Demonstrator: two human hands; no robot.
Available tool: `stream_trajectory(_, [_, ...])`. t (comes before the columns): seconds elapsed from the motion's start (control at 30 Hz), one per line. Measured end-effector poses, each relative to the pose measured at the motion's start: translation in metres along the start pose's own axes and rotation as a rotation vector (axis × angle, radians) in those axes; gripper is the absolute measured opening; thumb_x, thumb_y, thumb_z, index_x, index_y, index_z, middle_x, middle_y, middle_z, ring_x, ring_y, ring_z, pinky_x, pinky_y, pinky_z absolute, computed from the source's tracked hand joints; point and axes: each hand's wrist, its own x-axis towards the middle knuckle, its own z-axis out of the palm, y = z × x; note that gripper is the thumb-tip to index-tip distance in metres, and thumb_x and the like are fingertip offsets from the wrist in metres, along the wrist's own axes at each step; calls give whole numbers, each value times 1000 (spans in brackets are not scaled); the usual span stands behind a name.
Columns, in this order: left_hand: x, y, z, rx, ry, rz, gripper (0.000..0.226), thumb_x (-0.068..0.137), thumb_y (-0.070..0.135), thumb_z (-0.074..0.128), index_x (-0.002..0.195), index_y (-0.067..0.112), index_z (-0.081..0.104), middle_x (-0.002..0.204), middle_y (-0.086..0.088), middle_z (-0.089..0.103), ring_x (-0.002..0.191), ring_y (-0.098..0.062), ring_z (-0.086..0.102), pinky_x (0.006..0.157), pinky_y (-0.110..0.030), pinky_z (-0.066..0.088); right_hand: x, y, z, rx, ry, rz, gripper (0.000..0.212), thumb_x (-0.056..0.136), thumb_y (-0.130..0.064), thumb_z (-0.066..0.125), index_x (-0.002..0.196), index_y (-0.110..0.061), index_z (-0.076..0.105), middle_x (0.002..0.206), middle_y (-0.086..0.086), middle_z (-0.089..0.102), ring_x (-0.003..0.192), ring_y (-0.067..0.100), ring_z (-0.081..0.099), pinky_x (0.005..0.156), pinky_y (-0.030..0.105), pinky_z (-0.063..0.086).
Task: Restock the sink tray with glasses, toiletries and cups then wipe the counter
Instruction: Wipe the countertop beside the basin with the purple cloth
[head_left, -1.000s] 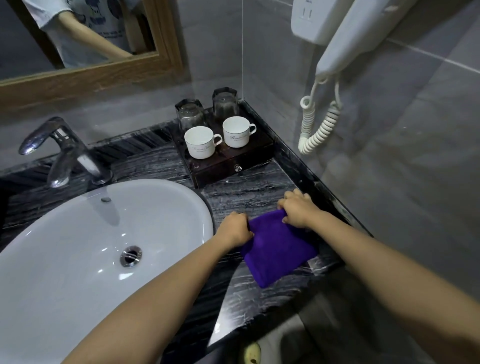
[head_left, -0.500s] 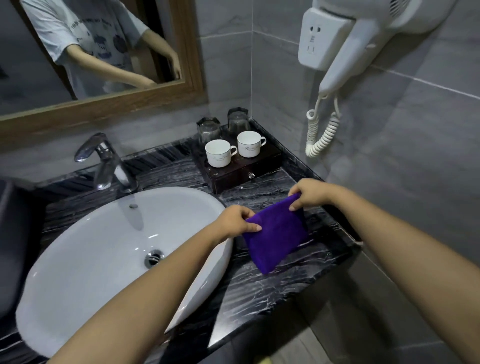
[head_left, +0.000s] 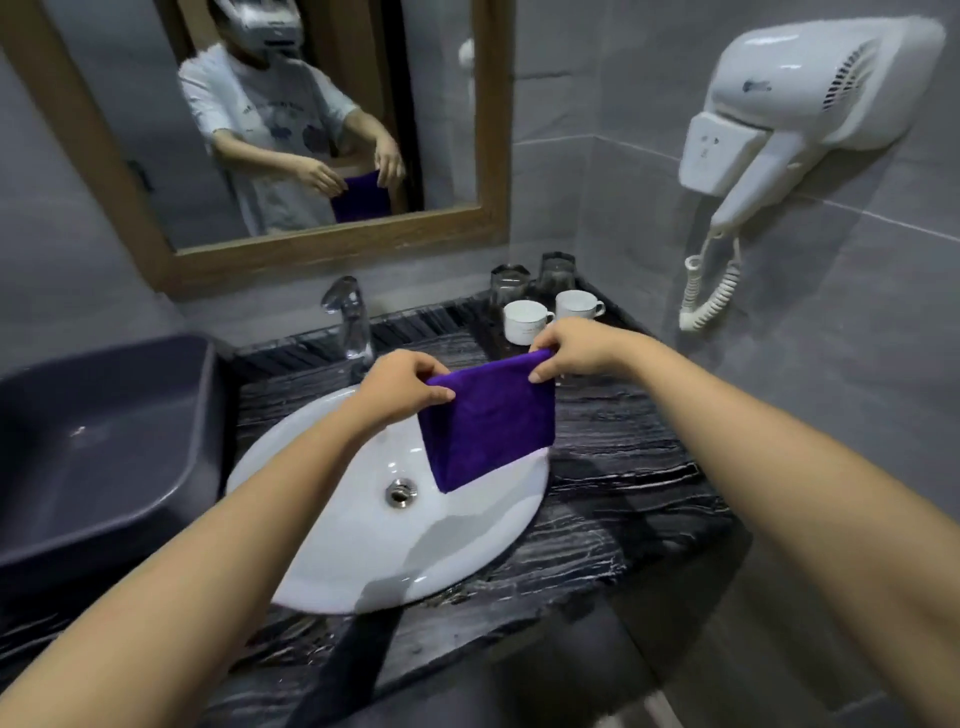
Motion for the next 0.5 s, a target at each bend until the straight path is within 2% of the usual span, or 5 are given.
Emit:
stream_trajectory(0.07, [-22, -14, -25, 71, 39, -21, 18, 76, 16, 71, 94, 15, 73, 82, 2, 65, 78, -11, 55, 57, -18, 34, 10, -31, 4, -51, -21, -68, 7, 81, -21, 70, 84, -15, 68, 59, -6, 56, 58, 11, 52, 44, 9, 36])
stream_trajectory(0.17, [-62, -37, -59, 130, 99, -104, 20, 75, 17, 73, 95, 16, 73, 91, -2, 69, 82, -12, 57, 70, -21, 39, 28, -79, 16, -131, -48, -210, 13, 79, -22, 71, 88, -13, 70, 62, -6, 59, 64, 12, 53, 53, 12, 38])
stream_trajectory(0.3, [-121, -72, -93, 175, 229, -222, 20, 76, 15, 72, 96, 14, 72, 96, -3, 73, 84, -13, 60, 73, -20, 43, 51, -143, 44, -128, -131, -394, 5, 80, -23, 70, 81, -18, 69, 72, -3, 64, 68, 11, 56, 58, 21, 41])
stream_trajectory(0.43, [-180, -103, -112, 222, 365, -347, 21, 76, 14, 71, 98, 13, 72, 96, -3, 73, 88, -15, 63, 78, -22, 45, 57, -199, 83, -63, -185, -542, 8, 80, -23, 69, 73, -25, 65, 64, -9, 61, 62, 6, 55, 55, 17, 43])
stream_trajectory(0.5, [-208, -116, -117, 213, 416, -418, 21, 76, 13, 72, 98, 14, 72, 93, 0, 71, 84, -12, 61, 75, -21, 42, 55, -223, 103, -52, -215, -600, 11, 80, -21, 70, 72, -24, 64, 60, -9, 57, 58, 5, 53, 48, 7, 40])
